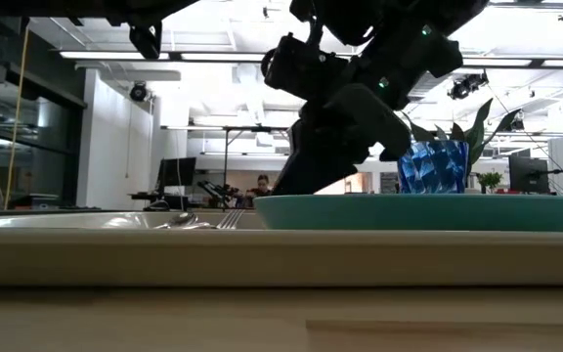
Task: Pick and place plate/cup/fork/spoon on tray
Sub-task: Adjust the blue plate on the gray serving tray, then return to Home Position
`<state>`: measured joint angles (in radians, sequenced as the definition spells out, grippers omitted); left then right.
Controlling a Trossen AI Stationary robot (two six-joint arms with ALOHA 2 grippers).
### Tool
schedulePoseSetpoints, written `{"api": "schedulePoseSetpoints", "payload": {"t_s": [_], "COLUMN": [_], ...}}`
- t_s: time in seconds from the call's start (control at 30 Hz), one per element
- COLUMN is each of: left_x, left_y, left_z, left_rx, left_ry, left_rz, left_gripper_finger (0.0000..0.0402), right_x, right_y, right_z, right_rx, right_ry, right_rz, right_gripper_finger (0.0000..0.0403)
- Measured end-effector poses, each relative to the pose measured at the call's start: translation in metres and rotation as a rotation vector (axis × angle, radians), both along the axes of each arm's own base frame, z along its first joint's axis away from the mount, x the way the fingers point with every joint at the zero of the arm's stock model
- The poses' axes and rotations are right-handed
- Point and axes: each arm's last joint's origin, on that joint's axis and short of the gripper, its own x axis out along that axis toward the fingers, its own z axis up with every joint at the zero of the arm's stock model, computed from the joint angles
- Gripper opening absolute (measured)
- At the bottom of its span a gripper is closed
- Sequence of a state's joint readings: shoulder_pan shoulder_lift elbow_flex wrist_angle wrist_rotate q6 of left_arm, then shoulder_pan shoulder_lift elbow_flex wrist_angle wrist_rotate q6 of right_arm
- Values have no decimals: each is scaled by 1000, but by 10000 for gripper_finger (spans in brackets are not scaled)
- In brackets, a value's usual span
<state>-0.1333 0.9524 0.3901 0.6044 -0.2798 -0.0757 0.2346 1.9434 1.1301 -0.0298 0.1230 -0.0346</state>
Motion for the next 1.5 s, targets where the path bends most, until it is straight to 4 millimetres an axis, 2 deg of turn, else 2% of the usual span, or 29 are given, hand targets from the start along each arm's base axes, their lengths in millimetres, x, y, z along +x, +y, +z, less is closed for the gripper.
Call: {"api": "schedulePoseSetpoints", "payload": {"t_s": [0.43, 0.67, 0.8, 1.0, 1.2, 1.33, 1.5], "left_x": [0, 0, 0, 0, -12, -31, -49], "left_y": [0, 0, 0, 0, 2, 4, 8], "left_z": [0, 0, 0, -1, 8, 15, 22], "left_rx": [-18, -18, -18, -24, 22, 26, 34], "left_ry": [-2, -2, -2, 5, -5, 7, -8], "left_rz": [-1, -1, -1, -1, 1, 2, 40], "left_gripper_finger": [0, 0, 0, 0, 0, 0, 0], "right_x": [13, 25, 21, -8, -41, -74, -138], "right_y": [-18, -19, -17, -14, -11, -12, -22], "right_z": [9, 25, 24, 34, 67, 85, 80], "right_rx": [-7, 20, -3, -50, -102, -83, -39], "right_ry": [-135, -331, -286, -27, 82, -5, -197], "right_rz": [-15, 122, 157, 129, 52, 6, -82], "right_gripper_finger": [0, 0, 0, 0, 0, 0, 0]}}
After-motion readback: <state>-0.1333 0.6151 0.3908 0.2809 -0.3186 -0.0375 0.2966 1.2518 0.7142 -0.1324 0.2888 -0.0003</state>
